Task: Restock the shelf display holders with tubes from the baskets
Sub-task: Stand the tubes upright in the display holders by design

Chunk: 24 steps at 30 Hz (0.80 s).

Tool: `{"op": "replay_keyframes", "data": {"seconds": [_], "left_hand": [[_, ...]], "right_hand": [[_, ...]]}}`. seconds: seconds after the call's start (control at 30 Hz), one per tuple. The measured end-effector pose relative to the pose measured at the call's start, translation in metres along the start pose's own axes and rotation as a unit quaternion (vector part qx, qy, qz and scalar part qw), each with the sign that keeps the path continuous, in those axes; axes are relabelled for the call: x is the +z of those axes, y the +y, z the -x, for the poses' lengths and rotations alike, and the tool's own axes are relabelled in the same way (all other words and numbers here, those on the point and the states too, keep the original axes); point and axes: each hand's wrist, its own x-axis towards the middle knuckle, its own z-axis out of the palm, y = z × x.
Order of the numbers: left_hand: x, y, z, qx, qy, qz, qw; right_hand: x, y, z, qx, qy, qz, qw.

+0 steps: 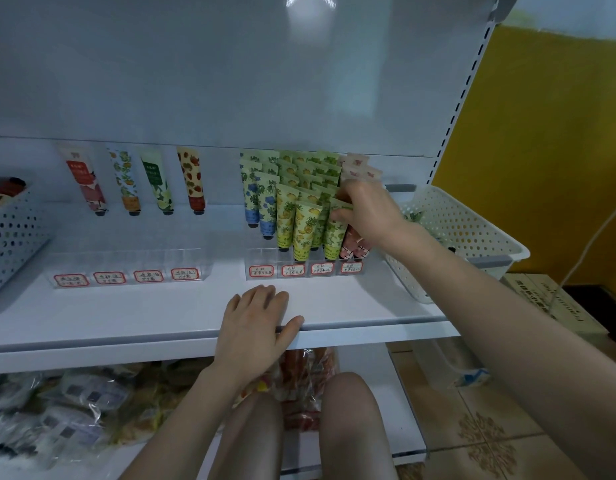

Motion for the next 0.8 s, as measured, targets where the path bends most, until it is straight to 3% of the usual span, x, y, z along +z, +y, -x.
{"op": "replay_keyframes", "data": {"seconds": [0.37, 0.5, 0.67, 0.8], "left_hand": [[-0.006, 0.001, -0.001, -0.003, -0.038, 0.0, 0.999], [-0.008, 0.003, -0.004, 0.013, -0.045, 0.017, 0.999], [-0.036, 0.032, -0.029, 0.083, 0.035, 0.045, 0.995], [-0.061, 0.067, -0.063, 0.135, 0.06, 0.096, 0.984]], "right_hand": [[-0.005, 0.0, 0.001, -0.005, 0.043, -0.005, 0.999], [-0.01, -0.001, 0.013, -0.013, 0.117, 0.014, 0.993], [-0.018, 0.02, 0.041, -0.026, 0.163, -0.01, 0.986], [-0.049, 0.062, 0.054, 0.065, 0.121, -0.053, 0.989]]}}
